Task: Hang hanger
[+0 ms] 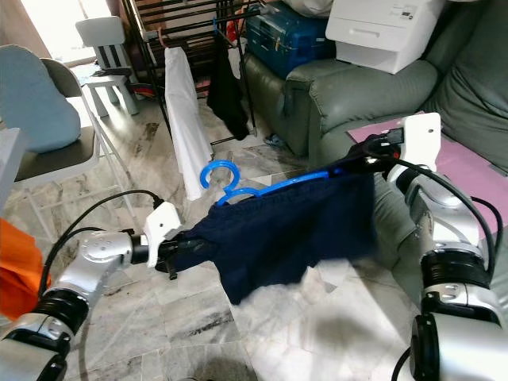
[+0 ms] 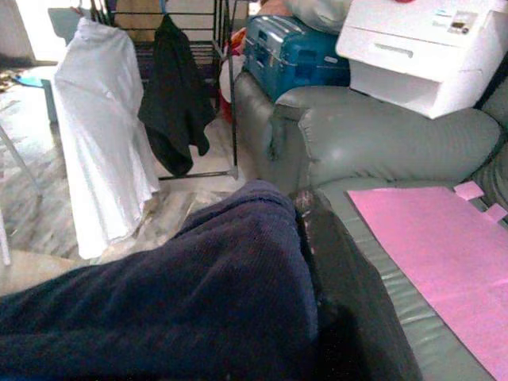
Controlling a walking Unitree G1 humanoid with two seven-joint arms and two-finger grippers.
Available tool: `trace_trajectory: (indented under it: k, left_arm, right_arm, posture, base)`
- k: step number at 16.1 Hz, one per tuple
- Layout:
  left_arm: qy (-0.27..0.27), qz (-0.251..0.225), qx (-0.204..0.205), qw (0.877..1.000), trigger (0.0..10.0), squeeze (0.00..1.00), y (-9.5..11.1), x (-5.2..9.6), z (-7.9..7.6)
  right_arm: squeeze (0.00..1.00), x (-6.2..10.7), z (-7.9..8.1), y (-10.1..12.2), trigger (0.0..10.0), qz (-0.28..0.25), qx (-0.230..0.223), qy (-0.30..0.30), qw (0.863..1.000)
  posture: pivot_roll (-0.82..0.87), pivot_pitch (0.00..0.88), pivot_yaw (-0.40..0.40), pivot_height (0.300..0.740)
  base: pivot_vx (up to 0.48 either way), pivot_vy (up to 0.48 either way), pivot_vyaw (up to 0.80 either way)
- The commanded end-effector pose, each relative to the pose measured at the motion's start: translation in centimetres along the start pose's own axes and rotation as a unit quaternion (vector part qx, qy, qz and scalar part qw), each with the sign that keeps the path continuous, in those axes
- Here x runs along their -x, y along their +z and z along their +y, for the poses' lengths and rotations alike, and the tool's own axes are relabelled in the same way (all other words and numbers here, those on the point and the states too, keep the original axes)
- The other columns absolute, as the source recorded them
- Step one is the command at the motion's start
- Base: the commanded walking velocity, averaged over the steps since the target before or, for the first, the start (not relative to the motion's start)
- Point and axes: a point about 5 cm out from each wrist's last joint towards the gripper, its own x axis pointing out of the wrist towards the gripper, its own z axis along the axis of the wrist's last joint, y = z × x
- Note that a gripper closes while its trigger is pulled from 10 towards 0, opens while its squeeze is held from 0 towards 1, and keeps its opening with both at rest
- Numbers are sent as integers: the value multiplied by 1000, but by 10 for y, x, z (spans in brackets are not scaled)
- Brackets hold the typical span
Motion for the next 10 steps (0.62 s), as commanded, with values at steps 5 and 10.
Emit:
trace_trajectory:
  k: [5,10]
  left_arm:
    - [56,54,29,997,0,0,-17,-19,-11]
    - [56,54,29,997,0,0,-17,-19,-11]
  right_arm:
    - [0,-12,41,15,0,-45,22,47,998]
    - [0,-12,41,15,0,-45,22,47,998]
  posture:
    - [-264,0,96,740]
    - [-264,0,96,740]
  base:
    - [0,0,0]
    - [0,0,0]
